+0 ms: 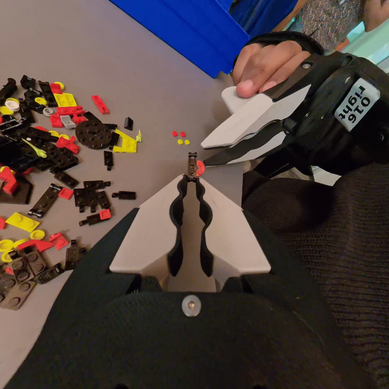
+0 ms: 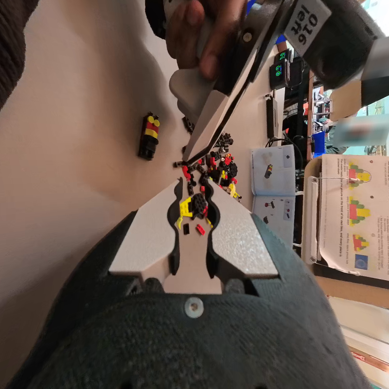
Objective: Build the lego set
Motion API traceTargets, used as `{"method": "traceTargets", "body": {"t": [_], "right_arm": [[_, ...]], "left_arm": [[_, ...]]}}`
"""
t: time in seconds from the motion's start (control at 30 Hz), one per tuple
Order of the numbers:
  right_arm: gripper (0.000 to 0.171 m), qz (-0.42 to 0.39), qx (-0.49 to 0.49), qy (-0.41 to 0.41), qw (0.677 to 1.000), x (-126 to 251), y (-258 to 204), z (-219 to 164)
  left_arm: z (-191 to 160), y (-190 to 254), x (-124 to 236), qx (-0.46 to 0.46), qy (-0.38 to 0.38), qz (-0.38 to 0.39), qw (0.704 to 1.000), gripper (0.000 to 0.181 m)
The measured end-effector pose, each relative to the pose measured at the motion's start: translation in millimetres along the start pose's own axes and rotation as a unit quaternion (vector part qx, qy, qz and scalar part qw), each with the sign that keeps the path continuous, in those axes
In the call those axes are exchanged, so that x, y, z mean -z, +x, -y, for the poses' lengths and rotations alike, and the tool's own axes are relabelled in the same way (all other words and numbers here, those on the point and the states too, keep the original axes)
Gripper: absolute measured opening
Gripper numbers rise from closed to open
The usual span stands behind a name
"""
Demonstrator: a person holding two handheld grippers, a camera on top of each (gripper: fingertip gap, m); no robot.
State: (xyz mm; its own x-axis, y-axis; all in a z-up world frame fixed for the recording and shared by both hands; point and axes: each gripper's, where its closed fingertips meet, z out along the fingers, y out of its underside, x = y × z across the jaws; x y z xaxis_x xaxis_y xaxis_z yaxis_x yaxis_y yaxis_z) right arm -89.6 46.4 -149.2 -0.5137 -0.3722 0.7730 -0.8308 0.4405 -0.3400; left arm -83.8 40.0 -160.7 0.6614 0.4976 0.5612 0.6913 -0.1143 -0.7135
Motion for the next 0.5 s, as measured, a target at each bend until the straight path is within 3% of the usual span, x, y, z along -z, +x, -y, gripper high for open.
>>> {"method": "traceTargets", "body": {"t": [0.5], "right_arm": [[0.008, 0.036, 0.016, -0.011, 0.999, -10, -20, 0]], "left_arm": [[-9, 6, -7, -0.002, -0.019, -0.016, 1.0, 0.006]]}}
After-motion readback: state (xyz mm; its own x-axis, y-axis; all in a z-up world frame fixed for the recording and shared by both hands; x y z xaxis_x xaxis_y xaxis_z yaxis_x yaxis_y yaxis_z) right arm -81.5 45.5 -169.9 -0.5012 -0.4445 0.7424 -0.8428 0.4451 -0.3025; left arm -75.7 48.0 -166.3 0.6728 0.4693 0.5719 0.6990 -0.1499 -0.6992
